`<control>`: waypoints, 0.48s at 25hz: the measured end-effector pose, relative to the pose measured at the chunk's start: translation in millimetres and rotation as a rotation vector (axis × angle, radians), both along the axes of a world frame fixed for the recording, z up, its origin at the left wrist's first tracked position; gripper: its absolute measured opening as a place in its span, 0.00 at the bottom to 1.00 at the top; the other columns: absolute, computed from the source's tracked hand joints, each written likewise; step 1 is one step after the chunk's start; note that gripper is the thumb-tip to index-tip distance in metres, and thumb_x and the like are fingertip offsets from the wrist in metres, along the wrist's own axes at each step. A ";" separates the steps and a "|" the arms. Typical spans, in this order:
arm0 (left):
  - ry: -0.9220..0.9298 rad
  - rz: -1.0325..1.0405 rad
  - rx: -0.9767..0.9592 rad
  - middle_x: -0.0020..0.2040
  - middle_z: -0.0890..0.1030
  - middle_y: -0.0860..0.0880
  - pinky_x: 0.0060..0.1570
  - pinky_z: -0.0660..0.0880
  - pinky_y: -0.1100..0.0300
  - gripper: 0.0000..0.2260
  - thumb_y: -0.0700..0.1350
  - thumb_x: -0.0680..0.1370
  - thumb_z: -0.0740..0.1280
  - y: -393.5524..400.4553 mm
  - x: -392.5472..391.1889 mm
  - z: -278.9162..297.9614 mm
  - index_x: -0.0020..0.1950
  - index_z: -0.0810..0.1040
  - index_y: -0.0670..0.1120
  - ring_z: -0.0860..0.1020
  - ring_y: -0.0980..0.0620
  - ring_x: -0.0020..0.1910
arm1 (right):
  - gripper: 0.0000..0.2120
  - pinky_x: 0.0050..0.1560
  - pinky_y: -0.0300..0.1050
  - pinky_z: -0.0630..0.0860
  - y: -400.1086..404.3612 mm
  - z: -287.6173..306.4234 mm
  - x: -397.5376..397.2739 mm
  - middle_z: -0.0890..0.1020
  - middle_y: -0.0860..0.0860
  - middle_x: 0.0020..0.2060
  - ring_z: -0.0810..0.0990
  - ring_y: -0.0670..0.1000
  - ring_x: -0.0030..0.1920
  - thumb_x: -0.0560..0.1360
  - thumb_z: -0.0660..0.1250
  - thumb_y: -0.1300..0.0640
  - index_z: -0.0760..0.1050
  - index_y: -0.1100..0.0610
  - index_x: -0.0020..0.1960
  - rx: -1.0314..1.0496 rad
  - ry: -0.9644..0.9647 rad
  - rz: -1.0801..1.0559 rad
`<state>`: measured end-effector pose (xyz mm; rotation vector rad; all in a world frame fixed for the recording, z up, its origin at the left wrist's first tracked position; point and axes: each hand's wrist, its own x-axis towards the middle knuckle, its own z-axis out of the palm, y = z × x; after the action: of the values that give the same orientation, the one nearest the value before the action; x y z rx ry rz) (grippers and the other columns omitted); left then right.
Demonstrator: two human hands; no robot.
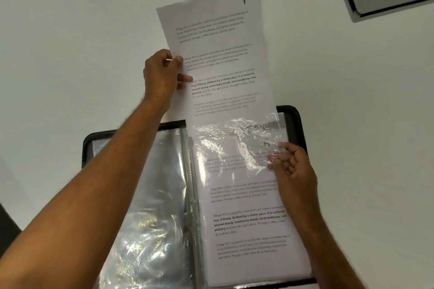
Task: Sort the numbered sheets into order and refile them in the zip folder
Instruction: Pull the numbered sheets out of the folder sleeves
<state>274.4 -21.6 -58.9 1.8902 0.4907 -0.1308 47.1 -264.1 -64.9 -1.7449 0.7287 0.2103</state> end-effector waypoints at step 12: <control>-0.044 0.094 -0.223 0.64 0.80 0.43 0.49 0.84 0.53 0.11 0.40 0.84 0.64 4.3 25.1 -28.0 0.67 0.77 0.43 0.85 0.48 0.45 | 0.18 0.46 0.26 0.75 1.0 1.2 0.7 0.84 0.41 0.50 0.82 0.36 0.50 0.79 0.69 0.64 0.74 0.47 0.65 -0.006 0.019 -0.004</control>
<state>299.4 -17.3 -86.9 1.6456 0.5124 -0.0777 47.7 -263.1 -63.8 -1.7494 0.7476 0.2228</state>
